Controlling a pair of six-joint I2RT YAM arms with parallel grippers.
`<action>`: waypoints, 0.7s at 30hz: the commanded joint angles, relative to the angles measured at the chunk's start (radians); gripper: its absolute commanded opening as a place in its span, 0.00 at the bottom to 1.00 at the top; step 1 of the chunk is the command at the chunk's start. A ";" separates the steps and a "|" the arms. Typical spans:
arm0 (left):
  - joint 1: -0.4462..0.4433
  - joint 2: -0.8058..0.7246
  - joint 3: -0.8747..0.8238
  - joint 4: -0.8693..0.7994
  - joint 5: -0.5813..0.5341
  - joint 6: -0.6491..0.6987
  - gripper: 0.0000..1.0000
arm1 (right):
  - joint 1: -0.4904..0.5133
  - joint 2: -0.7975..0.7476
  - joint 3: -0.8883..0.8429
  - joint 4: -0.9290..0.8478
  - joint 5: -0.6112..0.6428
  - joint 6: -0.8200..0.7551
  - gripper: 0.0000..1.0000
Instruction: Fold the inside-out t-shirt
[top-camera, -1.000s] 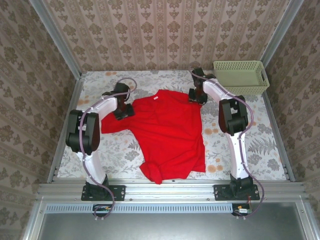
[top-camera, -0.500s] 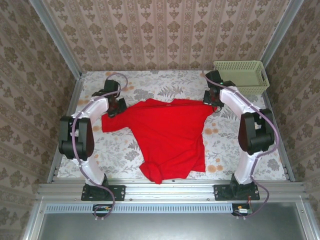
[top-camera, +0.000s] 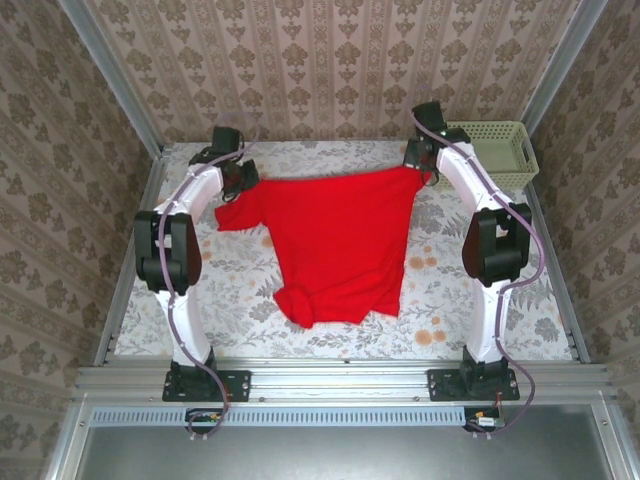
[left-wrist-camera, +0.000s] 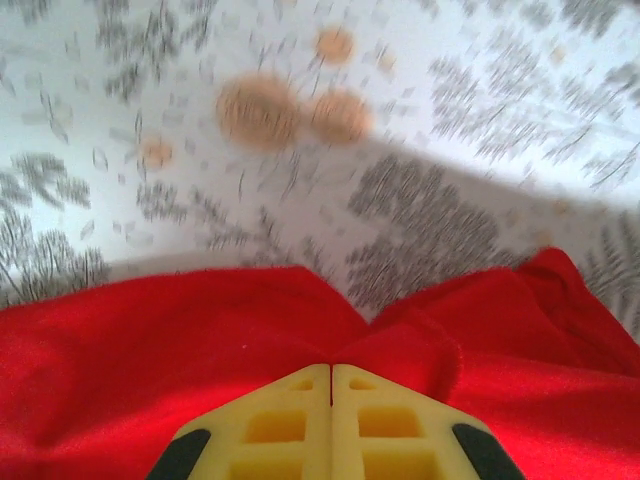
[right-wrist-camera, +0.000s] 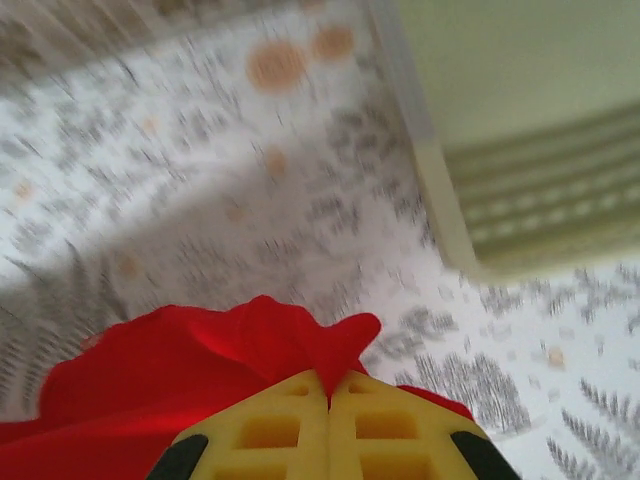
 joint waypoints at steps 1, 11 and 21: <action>0.012 0.041 0.119 -0.029 0.014 0.042 0.05 | -0.014 0.070 0.136 -0.063 0.034 -0.050 0.19; -0.039 -0.117 0.041 -0.217 -0.045 0.041 0.79 | 0.033 -0.119 -0.109 -0.090 0.010 -0.087 0.71; -0.253 -0.531 -0.670 0.066 -0.069 -0.025 0.80 | 0.316 -0.532 -0.808 0.027 -0.069 0.082 0.67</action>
